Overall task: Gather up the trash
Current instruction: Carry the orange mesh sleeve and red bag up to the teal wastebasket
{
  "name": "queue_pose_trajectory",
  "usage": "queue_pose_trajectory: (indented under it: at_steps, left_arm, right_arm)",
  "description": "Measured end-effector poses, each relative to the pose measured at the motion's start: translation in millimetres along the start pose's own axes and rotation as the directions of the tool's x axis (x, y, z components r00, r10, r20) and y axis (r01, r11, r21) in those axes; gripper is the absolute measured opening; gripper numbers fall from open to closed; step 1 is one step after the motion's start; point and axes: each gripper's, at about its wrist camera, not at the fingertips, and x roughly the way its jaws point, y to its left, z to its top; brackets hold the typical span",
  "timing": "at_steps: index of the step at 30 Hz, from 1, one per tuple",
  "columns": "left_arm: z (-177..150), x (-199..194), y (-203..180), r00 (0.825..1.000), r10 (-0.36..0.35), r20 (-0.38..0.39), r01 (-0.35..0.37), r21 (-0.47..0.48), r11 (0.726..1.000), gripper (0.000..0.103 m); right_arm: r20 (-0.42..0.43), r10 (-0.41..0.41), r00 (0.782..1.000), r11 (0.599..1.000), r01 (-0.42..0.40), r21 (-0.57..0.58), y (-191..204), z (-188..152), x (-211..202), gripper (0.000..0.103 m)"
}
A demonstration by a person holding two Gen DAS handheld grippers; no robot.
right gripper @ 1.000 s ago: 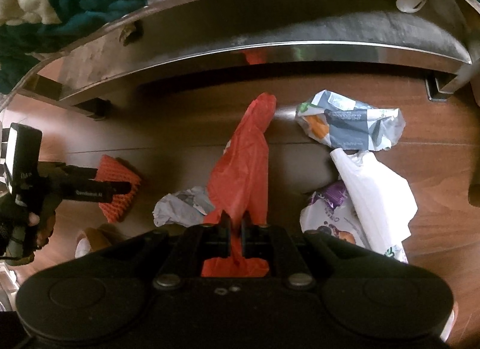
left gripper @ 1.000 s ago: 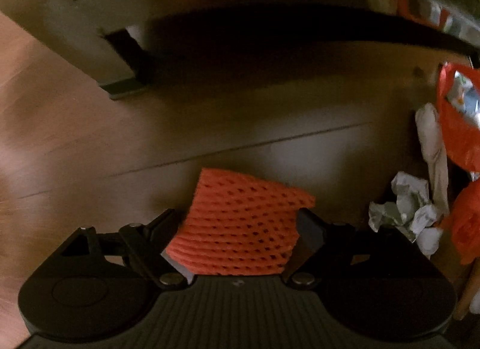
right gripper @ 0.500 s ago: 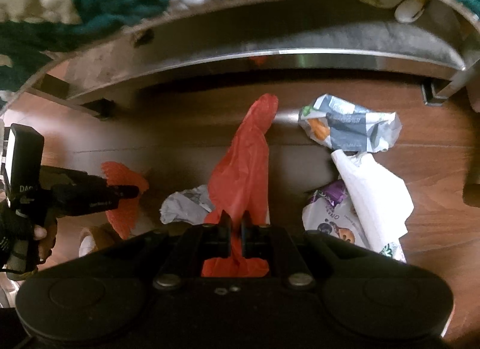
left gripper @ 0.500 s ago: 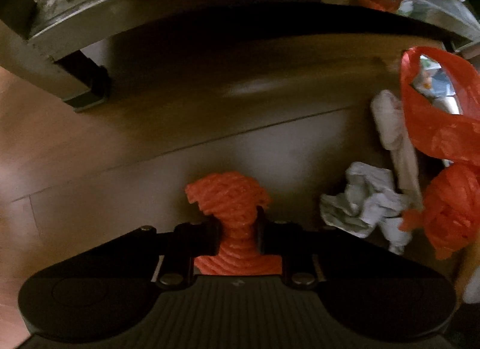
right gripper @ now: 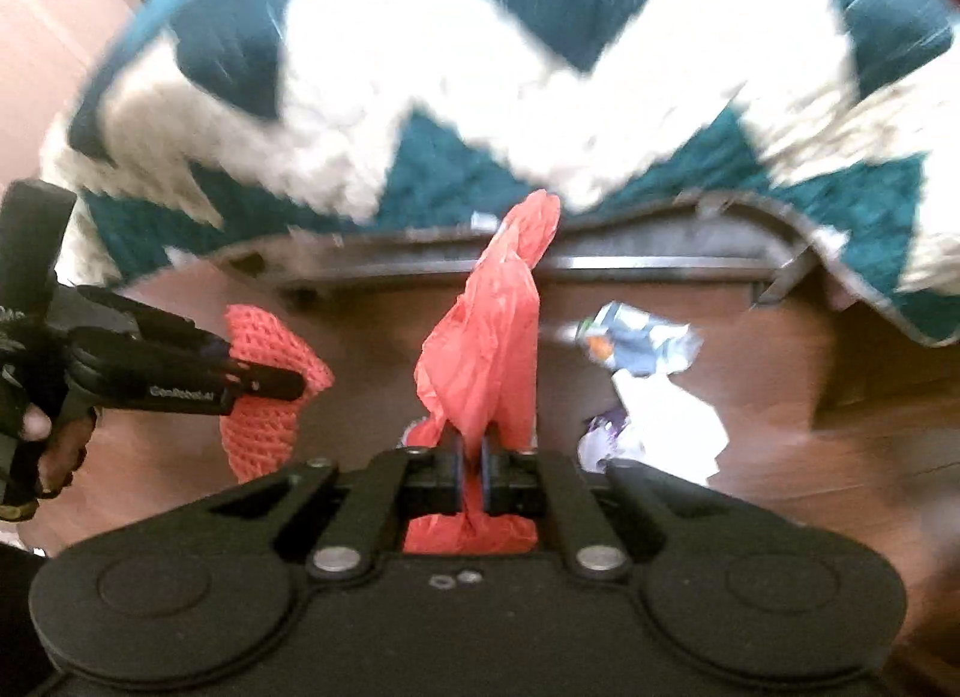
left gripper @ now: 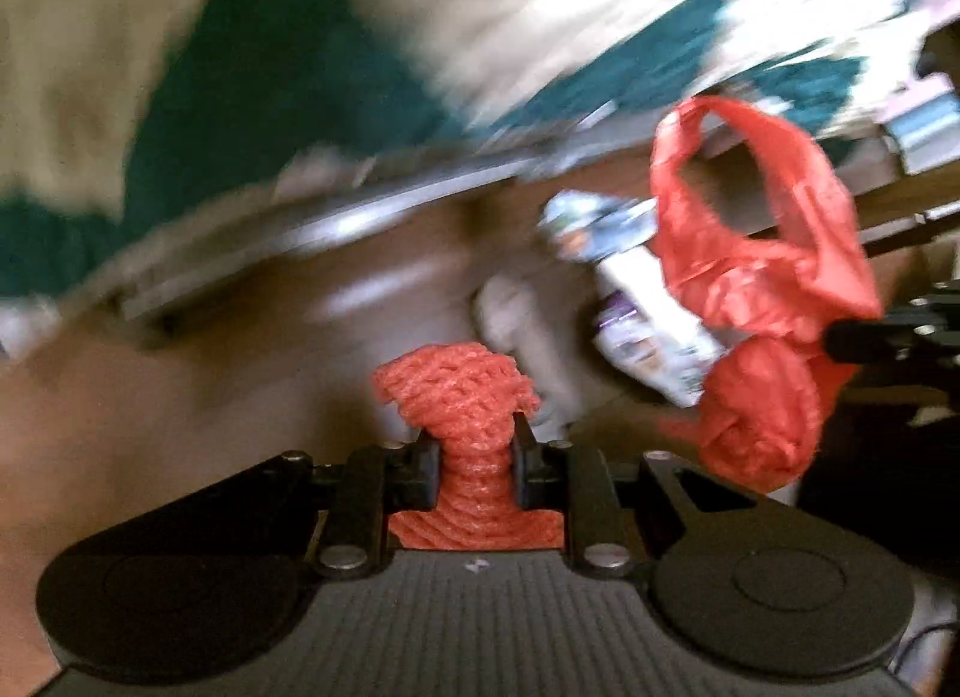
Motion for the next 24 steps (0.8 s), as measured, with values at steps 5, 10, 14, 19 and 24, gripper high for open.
queue_pose_trajectory:
  at_steps: [5, 10, 14, 19, 24]
  left_arm:
    - [14, -86, -50, 0.993, -0.035, 0.116, 0.031, 0.033, 0.999, 0.021]
    - [12, -164, -107, 0.967, -0.071, 0.243, 0.056, 0.067, 0.996, 0.021]
    - [4, -220, -153, 0.936, -0.098, 0.340, 0.075, 0.079, 0.994, 0.021]
    - [-3, -281, -216, 0.893, -0.109, 0.437, 0.060, 0.125, 0.990, 0.021]
    - [-9, -332, -284, 0.843, -0.139, 0.520, 0.053, 0.177, 0.983, 0.021]
  right_arm:
    - [0.139, -0.015, 0.990, 1.000, 0.015, 0.005, 6, -2, -94, 0.005]
    - [0.304, -0.042, 0.952, 0.998, 0.055, -0.035, 11, -14, -187, 0.005]
    - [0.415, -0.064, 0.908, 0.993, 0.098, -0.060, 10, -30, -254, 0.005]
    - [0.544, -0.084, 0.835, 0.989, 0.138, -0.060, 5, -53, -332, 0.005]
    - [0.649, -0.104, 0.753, 0.984, 0.174, -0.045, -12, -74, -402, 0.005]
